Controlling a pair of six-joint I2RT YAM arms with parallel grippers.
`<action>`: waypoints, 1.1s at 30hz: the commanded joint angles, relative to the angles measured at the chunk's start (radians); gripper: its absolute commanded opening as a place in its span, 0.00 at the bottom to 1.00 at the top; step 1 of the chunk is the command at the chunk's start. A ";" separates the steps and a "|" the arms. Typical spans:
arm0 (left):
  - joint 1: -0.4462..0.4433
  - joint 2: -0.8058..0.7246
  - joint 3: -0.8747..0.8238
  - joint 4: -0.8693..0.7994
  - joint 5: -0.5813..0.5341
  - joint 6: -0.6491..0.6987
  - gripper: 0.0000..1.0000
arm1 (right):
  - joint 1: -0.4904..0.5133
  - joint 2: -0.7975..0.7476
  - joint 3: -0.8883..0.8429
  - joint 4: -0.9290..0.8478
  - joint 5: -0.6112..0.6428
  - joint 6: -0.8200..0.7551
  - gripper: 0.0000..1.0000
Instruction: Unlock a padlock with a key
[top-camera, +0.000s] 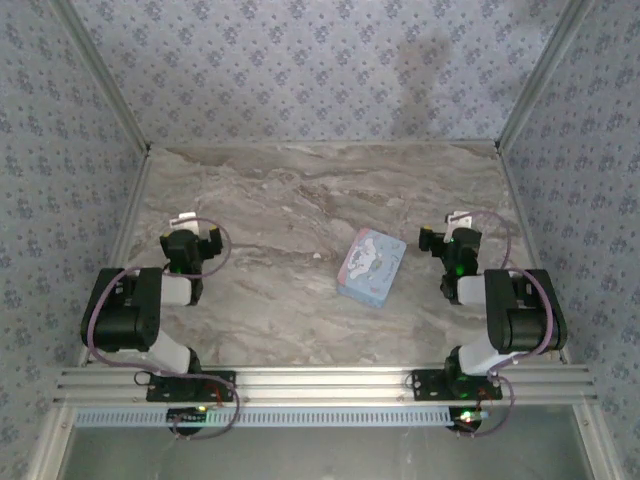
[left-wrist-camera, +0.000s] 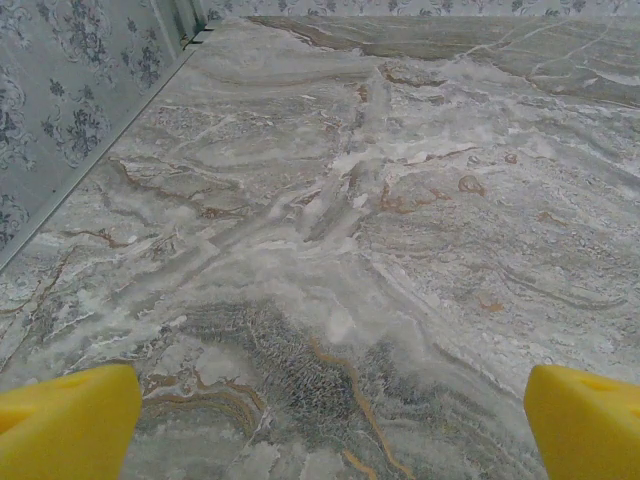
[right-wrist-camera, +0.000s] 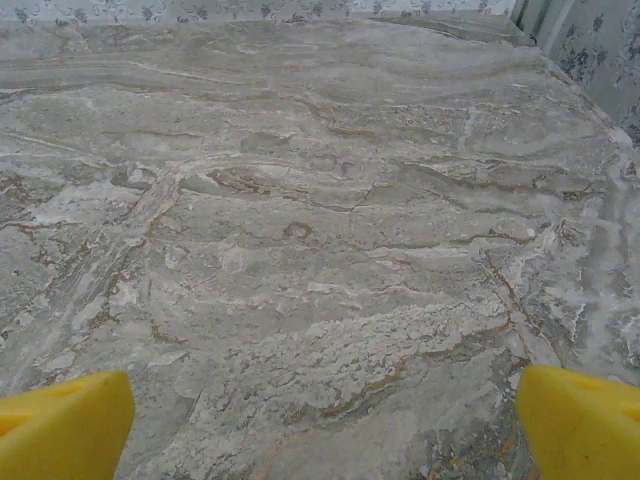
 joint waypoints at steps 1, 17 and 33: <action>0.004 -0.010 0.026 -0.004 0.011 -0.007 0.98 | -0.004 0.001 0.021 -0.011 -0.020 -0.021 1.00; 0.003 -0.009 0.027 -0.004 0.013 -0.008 0.98 | -0.005 0.001 0.021 -0.013 -0.025 -0.019 1.00; 0.021 -0.247 0.149 -0.420 0.063 -0.069 0.98 | 0.005 -0.311 0.122 -0.403 -0.038 0.014 1.00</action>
